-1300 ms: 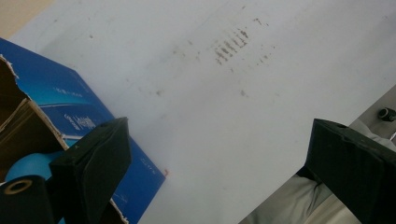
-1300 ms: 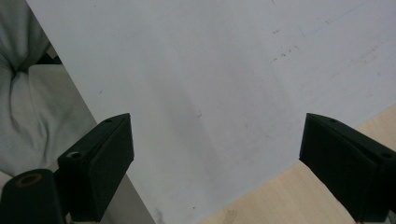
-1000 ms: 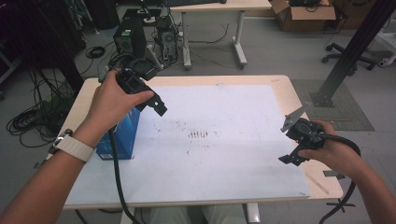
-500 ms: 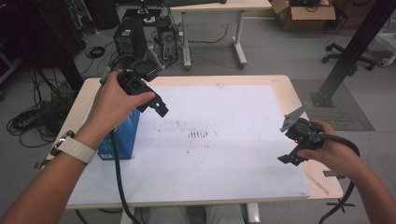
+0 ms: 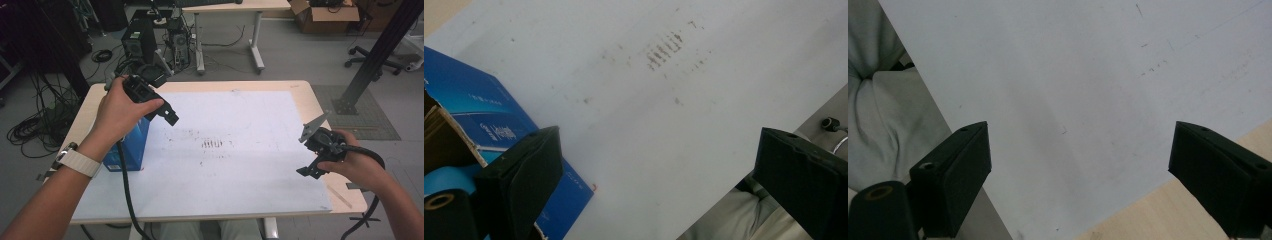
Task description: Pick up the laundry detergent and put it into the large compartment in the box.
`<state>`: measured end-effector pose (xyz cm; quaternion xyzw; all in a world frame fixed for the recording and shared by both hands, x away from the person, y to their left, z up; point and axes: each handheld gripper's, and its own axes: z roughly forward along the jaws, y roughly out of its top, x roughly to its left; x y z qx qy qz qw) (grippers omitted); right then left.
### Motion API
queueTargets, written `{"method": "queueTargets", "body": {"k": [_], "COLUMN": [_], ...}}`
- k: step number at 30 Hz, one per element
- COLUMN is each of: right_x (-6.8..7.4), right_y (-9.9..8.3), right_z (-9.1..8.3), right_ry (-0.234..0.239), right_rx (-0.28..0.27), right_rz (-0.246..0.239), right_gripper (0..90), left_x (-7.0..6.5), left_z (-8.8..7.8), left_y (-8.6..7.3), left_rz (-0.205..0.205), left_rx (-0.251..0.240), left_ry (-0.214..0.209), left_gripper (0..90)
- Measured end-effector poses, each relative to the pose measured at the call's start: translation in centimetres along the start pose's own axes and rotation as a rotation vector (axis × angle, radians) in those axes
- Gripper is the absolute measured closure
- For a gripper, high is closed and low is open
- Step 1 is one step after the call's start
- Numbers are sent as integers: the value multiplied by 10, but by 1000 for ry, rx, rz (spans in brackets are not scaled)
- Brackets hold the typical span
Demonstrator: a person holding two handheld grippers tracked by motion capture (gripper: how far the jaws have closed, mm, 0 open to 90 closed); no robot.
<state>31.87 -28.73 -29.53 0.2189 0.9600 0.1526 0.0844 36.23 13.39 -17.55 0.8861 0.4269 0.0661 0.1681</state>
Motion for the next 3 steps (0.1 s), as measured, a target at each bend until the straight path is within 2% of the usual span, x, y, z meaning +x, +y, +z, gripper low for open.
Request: {"method": "queueTargets", "body": {"k": [3], "right_x": [0], "right_y": [1], "right_z": [0], "right_ry": [0], "right_rx": [-2], "right_rz": [-3], "right_gripper": [99], "left_x": [0], "left_z": [0], "left_y": [0], "left_rz": [1], "left_rx": [0], "left_ry": [-4], "left_gripper": [61]}}
